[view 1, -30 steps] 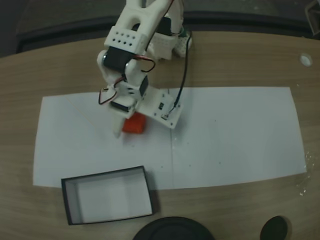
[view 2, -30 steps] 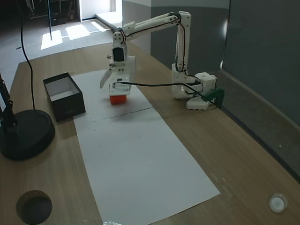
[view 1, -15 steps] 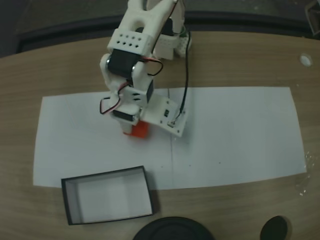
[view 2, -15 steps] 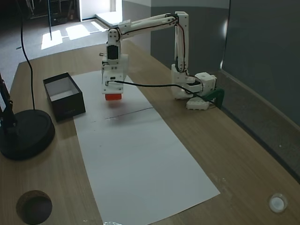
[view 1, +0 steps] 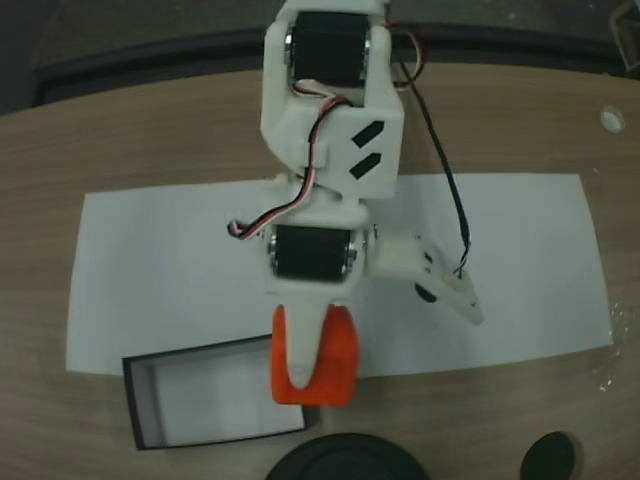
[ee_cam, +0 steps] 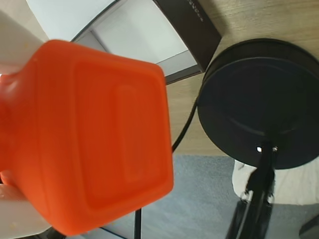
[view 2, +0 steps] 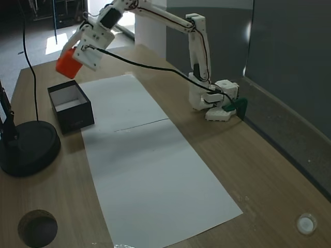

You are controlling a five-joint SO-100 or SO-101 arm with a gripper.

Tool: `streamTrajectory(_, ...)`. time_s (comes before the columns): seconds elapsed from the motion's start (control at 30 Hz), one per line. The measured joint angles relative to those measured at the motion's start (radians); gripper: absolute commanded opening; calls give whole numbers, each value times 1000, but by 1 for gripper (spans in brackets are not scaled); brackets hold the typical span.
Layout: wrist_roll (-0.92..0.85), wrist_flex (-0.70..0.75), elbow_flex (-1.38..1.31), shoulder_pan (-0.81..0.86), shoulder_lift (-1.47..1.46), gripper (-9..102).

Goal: Grab a orange square and put it in the box.

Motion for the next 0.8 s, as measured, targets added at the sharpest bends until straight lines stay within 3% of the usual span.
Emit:
streamTrajectory(0.3, 31, 0, -181, 249, -341, 5)
streamTrajectory(0.53, 31, 0, -184, 238, -402, 6)
streamTrajectory(0.8, 31, 49, -187, 202, -402, 36)
